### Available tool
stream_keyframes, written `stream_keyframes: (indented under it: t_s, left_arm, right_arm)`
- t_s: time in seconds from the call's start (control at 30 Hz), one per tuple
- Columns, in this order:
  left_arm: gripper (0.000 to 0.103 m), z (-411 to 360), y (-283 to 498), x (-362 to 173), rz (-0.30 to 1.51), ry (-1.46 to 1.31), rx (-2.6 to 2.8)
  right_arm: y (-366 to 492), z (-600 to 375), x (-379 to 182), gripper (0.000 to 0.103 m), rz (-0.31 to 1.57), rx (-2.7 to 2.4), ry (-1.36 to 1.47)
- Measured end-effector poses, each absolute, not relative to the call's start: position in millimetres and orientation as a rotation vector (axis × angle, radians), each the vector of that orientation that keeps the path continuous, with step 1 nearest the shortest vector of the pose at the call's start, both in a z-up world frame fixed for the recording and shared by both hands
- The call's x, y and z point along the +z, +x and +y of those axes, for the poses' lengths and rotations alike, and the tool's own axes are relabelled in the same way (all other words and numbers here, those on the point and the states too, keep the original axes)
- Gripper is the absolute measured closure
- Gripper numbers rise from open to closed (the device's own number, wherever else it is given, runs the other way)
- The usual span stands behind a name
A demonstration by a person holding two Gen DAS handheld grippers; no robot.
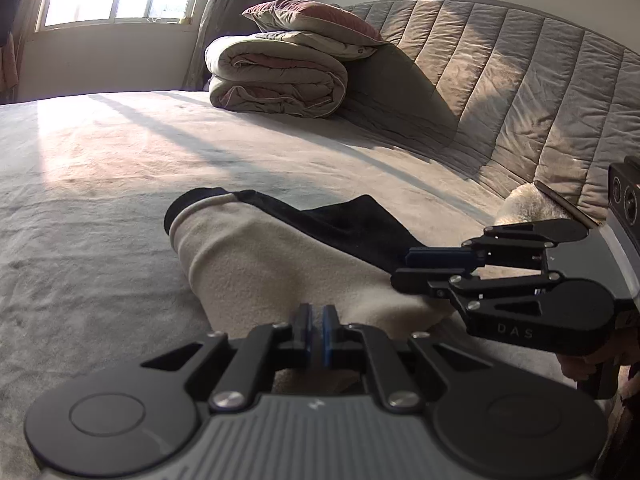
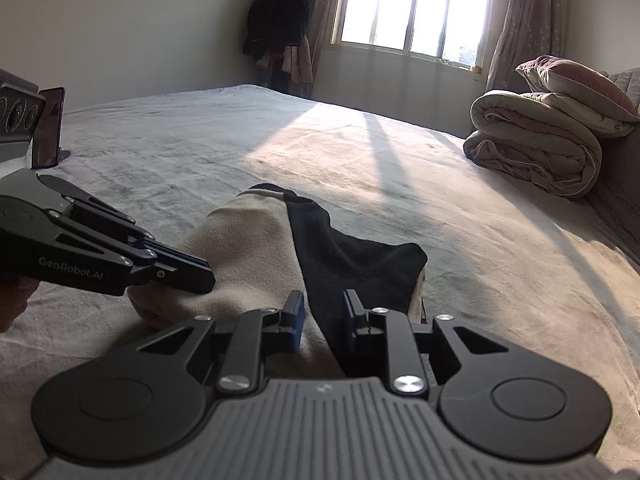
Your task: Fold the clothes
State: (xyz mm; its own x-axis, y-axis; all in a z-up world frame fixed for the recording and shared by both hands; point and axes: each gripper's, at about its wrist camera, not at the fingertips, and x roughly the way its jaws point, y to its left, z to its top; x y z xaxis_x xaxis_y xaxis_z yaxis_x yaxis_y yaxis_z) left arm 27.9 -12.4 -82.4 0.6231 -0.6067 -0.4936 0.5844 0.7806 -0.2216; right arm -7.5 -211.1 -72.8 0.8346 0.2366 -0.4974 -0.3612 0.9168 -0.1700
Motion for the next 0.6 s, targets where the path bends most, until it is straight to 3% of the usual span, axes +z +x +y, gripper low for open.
stream_keyframes:
  t_s: [0.23, 0.33, 0.6]
  left_arm:
    - [0.095, -12.5, 20.8, -72.8, 0.559, -0.032, -0.703]
    - [0.094, -9.6, 15.6, -66.1, 0.543, -0.023, -0.719]
    - [0.093, -16.1, 7.8, -69.6, 0.572, 0.032, -0.772]
  right_arm:
    - [-16.2, -210.7, -72.3, 0.081, 0.473, 0.319, -0.300]
    - [-25.8, -208.5, -64.4, 0.074, 0.443, 0.333, -0.304]
    - [-32.0, -206.5, -63.2, 0.079, 0.475, 0.377, -0.308]
